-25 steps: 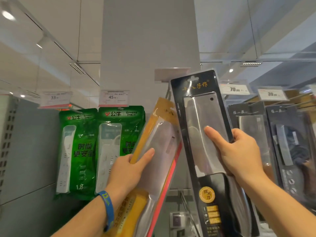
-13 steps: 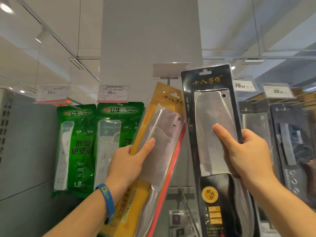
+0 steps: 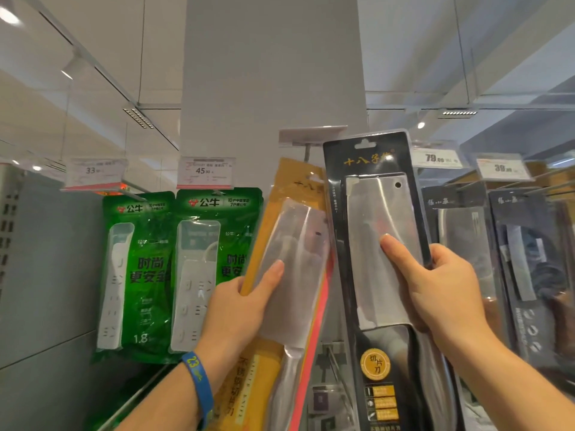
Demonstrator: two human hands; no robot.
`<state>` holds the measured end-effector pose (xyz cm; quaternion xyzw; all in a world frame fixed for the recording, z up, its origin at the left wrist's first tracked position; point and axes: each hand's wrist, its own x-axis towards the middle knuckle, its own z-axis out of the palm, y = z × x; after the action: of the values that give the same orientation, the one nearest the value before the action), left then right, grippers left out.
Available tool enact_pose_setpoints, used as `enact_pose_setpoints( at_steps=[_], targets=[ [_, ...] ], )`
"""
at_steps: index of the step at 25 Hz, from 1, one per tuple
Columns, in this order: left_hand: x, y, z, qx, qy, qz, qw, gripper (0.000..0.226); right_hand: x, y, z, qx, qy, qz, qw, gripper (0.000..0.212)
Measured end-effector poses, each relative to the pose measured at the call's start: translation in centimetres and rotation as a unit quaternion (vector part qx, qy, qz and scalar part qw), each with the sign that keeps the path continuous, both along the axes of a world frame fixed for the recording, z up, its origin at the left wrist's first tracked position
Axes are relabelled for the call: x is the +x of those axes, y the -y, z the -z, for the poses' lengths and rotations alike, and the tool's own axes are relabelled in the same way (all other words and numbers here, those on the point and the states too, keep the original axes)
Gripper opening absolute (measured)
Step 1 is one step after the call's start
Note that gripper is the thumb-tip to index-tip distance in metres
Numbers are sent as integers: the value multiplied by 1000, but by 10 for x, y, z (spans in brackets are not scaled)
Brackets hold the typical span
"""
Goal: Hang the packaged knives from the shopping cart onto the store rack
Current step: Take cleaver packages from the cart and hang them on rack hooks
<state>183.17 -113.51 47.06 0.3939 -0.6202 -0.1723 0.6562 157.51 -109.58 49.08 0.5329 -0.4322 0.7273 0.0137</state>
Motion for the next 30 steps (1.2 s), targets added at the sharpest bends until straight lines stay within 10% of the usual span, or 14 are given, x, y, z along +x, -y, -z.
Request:
enact_pose_setpoints(
  at_steps=[30],
  targets=[
    [8, 5, 28, 58, 17, -41, 997, 71, 9, -5, -8, -42, 3, -33, 999, 73]
  ],
)
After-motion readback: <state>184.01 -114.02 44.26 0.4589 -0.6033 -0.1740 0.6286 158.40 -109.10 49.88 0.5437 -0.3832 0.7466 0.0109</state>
